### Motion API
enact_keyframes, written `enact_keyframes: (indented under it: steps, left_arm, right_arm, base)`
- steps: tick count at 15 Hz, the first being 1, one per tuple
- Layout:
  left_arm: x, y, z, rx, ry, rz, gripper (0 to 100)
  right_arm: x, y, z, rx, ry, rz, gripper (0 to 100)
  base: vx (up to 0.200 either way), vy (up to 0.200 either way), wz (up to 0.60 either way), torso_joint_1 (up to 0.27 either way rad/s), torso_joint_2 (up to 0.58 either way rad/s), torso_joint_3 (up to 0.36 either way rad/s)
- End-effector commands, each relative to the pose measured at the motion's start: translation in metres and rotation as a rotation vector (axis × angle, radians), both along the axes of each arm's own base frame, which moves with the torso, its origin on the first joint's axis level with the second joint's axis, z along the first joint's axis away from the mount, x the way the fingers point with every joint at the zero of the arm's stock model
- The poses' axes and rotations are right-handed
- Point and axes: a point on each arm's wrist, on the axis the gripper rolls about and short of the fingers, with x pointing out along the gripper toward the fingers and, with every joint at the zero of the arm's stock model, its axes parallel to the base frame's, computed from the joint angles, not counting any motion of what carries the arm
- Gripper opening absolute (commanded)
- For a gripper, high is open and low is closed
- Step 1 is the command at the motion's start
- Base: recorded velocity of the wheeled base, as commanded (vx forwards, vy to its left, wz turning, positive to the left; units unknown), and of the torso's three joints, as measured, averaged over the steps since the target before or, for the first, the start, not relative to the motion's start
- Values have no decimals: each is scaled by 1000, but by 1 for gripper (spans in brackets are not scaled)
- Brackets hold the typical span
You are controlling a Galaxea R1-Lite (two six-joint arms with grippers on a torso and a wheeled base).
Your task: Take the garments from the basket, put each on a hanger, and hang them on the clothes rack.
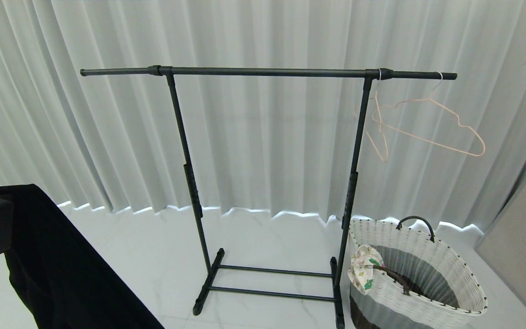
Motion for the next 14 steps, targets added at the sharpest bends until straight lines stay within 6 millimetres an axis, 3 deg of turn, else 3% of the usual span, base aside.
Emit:
enact_keyframes:
  steps: [1,8,14]
  left_arm:
    - [1,0,0,0,3,0,0]
    - [2,0,-1,-1,6,1,0]
    - [1,0,-1,-1,4,-3,0]
  right_arm:
    - [4,1,-1,-2,8,-1,100]
    - [8,2,-1,-2,2,-3,100]
    - [7,2,-6,-14,22,3,100]
  base:
    - [0,0,0,227,-496,-276]
    - [0,0,0,226,-498,-274]
    - [0,-33,0,32,-68,-32]
